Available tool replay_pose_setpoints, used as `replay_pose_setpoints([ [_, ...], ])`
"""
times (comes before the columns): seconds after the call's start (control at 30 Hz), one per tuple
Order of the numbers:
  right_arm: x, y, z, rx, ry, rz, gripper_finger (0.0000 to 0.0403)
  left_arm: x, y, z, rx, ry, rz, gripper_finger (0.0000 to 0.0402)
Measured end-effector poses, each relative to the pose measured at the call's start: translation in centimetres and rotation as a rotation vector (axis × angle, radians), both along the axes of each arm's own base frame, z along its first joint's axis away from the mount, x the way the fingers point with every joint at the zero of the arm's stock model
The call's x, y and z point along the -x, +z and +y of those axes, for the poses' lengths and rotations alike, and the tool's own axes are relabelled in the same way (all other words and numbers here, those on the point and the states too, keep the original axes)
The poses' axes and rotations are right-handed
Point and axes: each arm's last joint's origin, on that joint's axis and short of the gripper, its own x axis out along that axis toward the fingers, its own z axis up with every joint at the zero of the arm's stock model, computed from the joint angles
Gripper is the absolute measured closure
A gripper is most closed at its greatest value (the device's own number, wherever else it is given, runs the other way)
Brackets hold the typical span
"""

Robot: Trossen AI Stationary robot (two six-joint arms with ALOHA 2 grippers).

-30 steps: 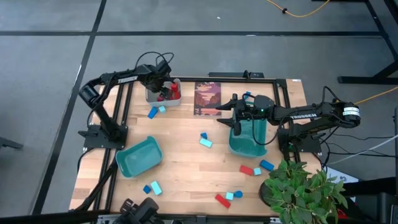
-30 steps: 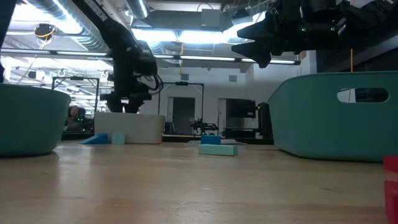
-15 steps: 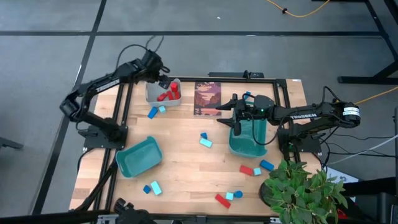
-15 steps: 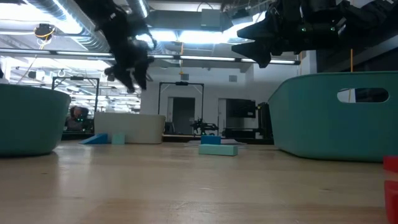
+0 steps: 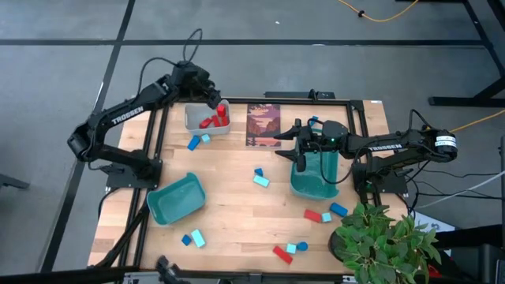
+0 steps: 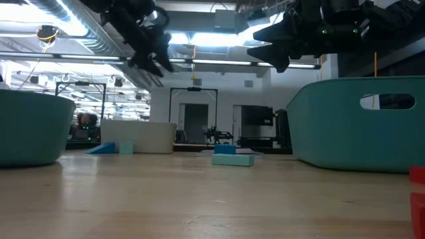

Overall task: Sort & place blocks by color
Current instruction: Put the red block into the gray bin

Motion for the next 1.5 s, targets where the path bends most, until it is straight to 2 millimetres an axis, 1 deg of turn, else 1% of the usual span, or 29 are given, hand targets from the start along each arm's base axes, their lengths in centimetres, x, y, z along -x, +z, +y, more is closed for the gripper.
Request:
replay_pose_setpoints([
  [0.07,0.0,0.0,0.0,-0.015,-0.001,0.0,0.0126,-0.8,0.0,-1.2,-0.013,-0.086,-0.051,0.0159],
  [0.2,0.0,0.0,0.0,-0.022,0.0,0.001,0.0126,-1.9,0.4,-4.0,-0.1,-0.208,-0.196,0.0159],
  [0.33,0.0,0.0,0.1,-0.021,0.001,0.0,0.0126,-2.2,-0.1,-7.4,-0.135,-0.366,-0.359,0.0159],
  [0.37,0.0,0.0,0.1,-0.022,0.001,0.0,0.0126,-2.2,-0.2,-8.2,-0.153,-0.403,-0.399,0.0159],
  [0.47,0.0,0.0,0.1,-0.023,0.001,0.0,0.0126,-1.9,-1.4,-10.6,-0.166,-0.506,-0.464,0.0159],
  [0.57,0.0,0.0,0.1,-0.038,0.0,0.001,0.0126,-1.4,-2.2,-12.8,-0.189,-0.617,-0.547,0.0159],
  [0.8,0.0,0.0,0.1,-0.041,0.0,0.0,0.0126,-0.2,-4.1,-16.4,-0.213,-0.796,-0.672,0.0159],
  [0.93,0.0,0.0,0.1,-0.034,0.001,-0.003,0.0126,0.1,-4.7,-17.5,-0.251,-0.848,-0.695,0.0159],
  [1.1,0.0,0.0,0.1,-0.017,0.002,-0.003,0.0126,0.1,-4.7,-17.9,-0.274,-0.87,-0.697,0.0159],
  [1.23,0.0,0.0,0.1,-0.016,0.002,-0.003,0.0126,0.0,-4.7,-17.8,-0.31,-0.816,-0.683,0.0164],
  [1.33,0.0,0.0,0.1,-0.014,0.002,-0.003,0.0126,0.0,-4.7,-17.8,-0.322,-0.8,-0.678,0.0181],
  [1.5,0.0,0.0,0.1,-0.014,0.002,-0.003,0.0126,0.0,-4.7,-17.8,-0.318,-0.815,-0.676,0.0223],
])
